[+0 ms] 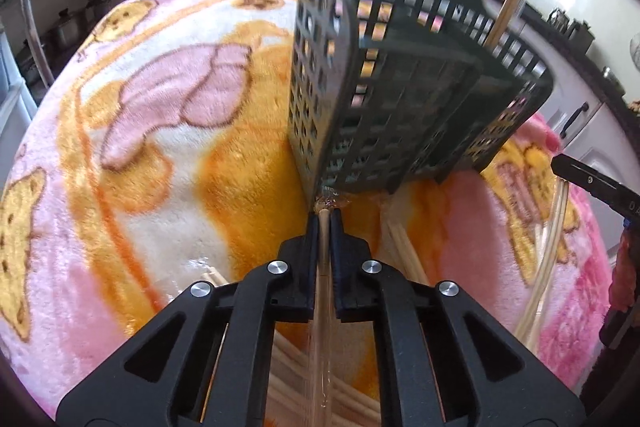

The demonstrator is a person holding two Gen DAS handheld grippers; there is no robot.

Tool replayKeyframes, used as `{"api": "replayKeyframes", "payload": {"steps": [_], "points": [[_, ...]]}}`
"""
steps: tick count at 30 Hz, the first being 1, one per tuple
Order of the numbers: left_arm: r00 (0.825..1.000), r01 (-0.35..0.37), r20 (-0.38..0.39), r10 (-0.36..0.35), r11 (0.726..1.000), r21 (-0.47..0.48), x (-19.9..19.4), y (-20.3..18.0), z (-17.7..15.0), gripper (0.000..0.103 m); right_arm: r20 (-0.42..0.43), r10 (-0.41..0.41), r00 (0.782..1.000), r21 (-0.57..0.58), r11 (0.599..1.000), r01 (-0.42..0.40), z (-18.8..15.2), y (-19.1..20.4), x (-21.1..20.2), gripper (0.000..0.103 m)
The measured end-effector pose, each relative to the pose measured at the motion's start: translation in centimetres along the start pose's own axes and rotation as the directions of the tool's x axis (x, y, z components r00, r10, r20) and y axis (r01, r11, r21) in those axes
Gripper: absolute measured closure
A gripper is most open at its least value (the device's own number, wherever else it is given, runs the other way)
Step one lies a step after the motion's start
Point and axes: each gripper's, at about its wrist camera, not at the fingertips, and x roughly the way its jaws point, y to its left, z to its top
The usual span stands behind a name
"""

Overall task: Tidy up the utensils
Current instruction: 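Lift both chopsticks upright and carry them above the green caddy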

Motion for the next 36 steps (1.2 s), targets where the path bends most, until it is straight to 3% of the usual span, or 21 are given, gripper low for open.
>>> {"api": "replayKeyframes", "payload": {"steps": [9,17,23,27,36], "points": [[0.989,0.065,0.132,-0.064,0.998,0.000,-5.3,-0.1,0.7,0.100,0.098,0.042,0.994,-0.086,0.996,-0.034,1.2,3.7,-3.4,0.099],[0.966,0.096,0.238,-0.099,0.995,0.026,-9.8,-1.3,1.7,0.100,0.168,0.092,0.982,-0.169,0.984,-0.063,2.1,7.1,-6.6,0.100],[0.938,0.124,0.321,-0.132,0.991,0.045,-12.5,-2.4,2.7,0.100,0.222,0.110,0.969,-0.206,0.976,-0.064,2.8,8.8,-8.8,0.100],[0.910,0.141,0.387,-0.152,0.988,0.056,-14.4,-3.3,3.8,0.100,0.256,0.109,0.960,-0.216,0.975,-0.053,3.2,9.2,-10.2,0.100],[0.867,0.168,0.462,-0.184,0.983,0.077,-15.5,-5.7,6.6,0.100,0.327,0.088,0.941,-0.223,0.975,-0.013,4.0,9.4,-12.9,0.100]]}}
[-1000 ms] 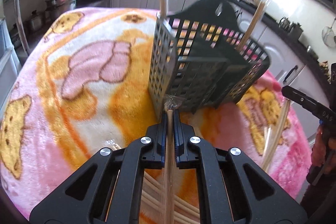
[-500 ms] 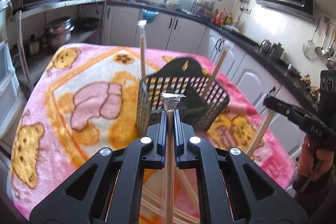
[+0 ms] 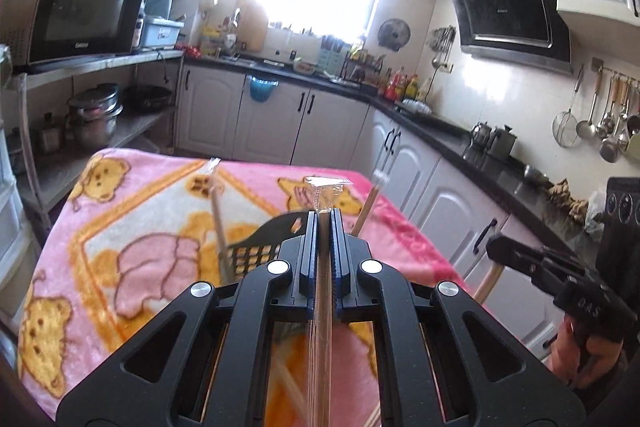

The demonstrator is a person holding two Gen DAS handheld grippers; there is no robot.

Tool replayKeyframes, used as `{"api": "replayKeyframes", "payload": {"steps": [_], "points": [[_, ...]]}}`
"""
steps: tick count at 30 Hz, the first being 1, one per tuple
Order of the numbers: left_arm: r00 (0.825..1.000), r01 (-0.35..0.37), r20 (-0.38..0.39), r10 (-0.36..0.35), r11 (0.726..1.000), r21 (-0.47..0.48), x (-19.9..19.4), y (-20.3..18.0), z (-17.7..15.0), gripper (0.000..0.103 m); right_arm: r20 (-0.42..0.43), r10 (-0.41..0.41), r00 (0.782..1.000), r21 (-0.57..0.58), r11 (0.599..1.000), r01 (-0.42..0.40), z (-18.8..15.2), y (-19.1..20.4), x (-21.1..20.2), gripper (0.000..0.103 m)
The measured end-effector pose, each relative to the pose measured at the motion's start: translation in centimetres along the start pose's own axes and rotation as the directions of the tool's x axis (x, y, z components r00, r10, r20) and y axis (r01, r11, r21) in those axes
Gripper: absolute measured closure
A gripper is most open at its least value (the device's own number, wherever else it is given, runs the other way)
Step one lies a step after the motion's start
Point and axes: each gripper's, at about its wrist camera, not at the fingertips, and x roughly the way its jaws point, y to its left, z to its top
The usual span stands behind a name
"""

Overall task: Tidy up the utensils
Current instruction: 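Lift both chopsticks upright and carry them above the green caddy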

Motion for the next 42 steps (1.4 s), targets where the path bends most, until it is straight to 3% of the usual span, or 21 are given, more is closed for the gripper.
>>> {"api": "replayKeyframes", "payload": {"steps": [17,35,42], "points": [[0.986,0.041,0.159,-0.048,0.998,0.051,3.0,-4.4,6.1,0.100,0.066,-0.058,0.996,0.031,0.998,0.056,3.5,-1.7,-1.6,0.100],[0.955,-0.032,0.296,0.012,0.997,0.063,5.3,-4.5,10.0,0.100,0.169,-0.038,0.985,0.026,0.999,0.034,9.6,-2.3,-0.7,0.100],[0.943,-0.066,0.330,0.042,0.996,0.061,6.1,-3.8,10.0,0.100,0.212,-0.021,0.977,0.008,1.000,0.020,12.3,-2.1,0.3,0.100]]}}
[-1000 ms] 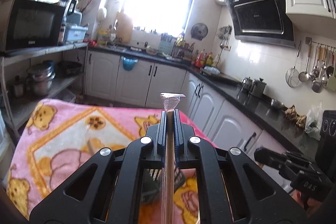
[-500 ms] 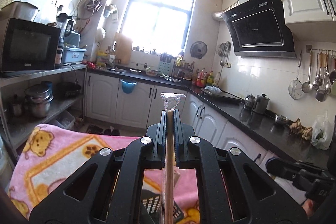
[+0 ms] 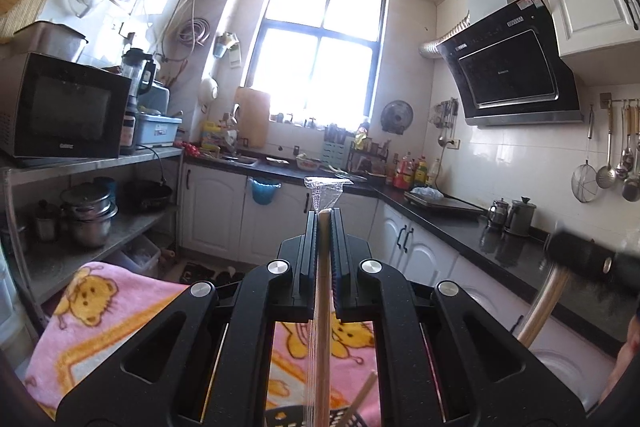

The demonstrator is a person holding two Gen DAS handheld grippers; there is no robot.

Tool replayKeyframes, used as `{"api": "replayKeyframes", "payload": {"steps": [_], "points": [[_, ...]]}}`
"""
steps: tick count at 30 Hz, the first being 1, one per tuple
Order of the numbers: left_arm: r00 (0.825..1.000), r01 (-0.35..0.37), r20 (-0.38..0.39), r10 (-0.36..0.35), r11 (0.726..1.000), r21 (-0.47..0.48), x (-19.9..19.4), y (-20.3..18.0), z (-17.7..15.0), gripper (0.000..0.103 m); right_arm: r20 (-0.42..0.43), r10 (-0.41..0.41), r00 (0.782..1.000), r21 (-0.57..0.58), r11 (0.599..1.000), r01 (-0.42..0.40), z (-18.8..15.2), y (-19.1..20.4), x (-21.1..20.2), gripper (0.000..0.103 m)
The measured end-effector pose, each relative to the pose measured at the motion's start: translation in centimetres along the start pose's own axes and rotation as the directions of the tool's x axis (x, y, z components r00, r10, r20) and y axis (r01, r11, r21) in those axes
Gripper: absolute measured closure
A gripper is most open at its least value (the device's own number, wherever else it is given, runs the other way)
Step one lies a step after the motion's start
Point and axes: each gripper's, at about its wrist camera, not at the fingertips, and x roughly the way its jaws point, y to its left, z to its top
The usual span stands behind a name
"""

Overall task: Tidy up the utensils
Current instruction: 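Lift both chopsticks upright and carry them above the green caddy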

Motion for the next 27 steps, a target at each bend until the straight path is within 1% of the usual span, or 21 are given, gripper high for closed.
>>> {"api": "replayKeyframes", "payload": {"steps": [3,8,11,18,23,27], "points": [[1.000,0.000,0.009,0.000,1.000,-0.007,0.3,0.4,-0.8,0.100,0.005,0.004,1.000,0.003,1.000,-0.004,0.5,0.0,0.8,0.100],[1.000,-0.019,0.007,0.019,1.000,-0.003,1.0,0.8,-2.5,0.100,-0.001,0.003,1.000,0.012,1.000,-0.003,0.5,-0.3,2.4,0.100],[1.000,-0.026,0.006,0.026,1.000,-0.008,1.2,0.9,-3.4,0.100,-0.017,0.003,1.000,0.030,1.000,-0.003,0.2,-0.7,3.4,0.100],[0.999,-0.038,-0.015,0.038,0.999,-0.017,1.8,1.5,-5.9,0.100,-0.052,-0.011,0.999,0.047,0.999,0.014,-1.5,-1.1,5.5,0.100],[0.999,-0.044,-0.029,0.043,0.998,-0.037,2.1,2.0,-7.0,0.100,-0.074,-0.009,0.997,0.058,0.998,0.014,-2.8,-1.4,6.8,0.100],[0.999,-0.038,-0.037,0.037,0.999,-0.031,2.1,1.9,-7.9,0.100,-0.090,-0.010,0.996,0.063,0.998,0.016,-4.0,-1.6,7.3,0.100]]}}
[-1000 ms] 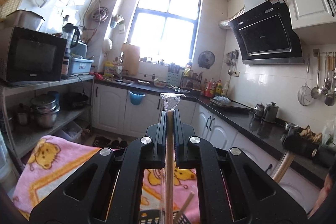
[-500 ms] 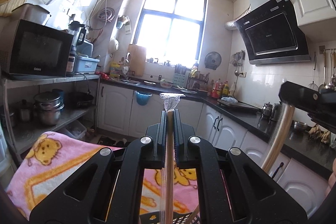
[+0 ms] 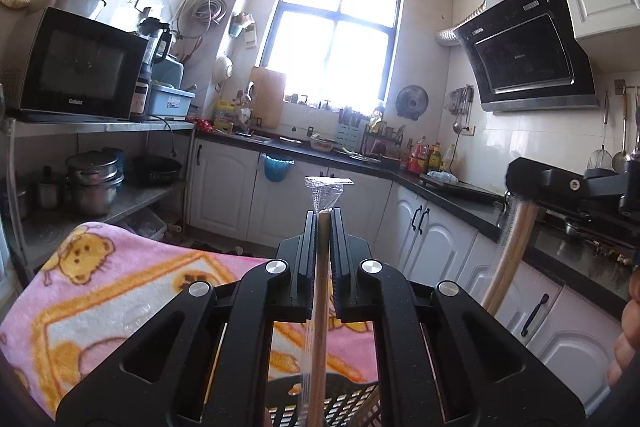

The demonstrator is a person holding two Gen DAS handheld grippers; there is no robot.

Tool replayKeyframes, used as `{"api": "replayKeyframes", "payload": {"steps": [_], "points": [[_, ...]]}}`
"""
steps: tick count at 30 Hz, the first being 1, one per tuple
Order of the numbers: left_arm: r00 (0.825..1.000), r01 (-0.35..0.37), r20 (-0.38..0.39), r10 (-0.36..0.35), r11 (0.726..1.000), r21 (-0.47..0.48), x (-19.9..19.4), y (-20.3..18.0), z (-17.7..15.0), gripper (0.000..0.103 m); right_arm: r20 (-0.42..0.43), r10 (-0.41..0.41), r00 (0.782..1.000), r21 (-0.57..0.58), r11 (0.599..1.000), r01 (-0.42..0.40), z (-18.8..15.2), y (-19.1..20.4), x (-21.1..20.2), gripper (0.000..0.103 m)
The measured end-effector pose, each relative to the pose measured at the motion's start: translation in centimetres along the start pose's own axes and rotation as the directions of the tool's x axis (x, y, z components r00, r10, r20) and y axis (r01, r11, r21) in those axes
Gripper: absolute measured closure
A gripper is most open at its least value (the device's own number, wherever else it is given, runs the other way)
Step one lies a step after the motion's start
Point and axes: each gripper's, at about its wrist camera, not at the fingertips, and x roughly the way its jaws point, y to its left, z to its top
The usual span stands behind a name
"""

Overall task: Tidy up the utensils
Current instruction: 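Lift both chopsticks upright and carry them above the green caddy, then lower the chopsticks into the caddy compartments and open both grippers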

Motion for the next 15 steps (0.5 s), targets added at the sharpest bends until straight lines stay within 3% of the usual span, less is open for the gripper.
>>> {"api": "replayKeyframes", "payload": {"steps": [15], "points": [[0.997,0.025,-0.073,-0.026,1.000,-0.015,-0.4,1.1,-2.0,0.099,-0.086,-0.021,0.996,0.001,1.000,0.021,-3.4,-0.3,2.7,0.099]]}}
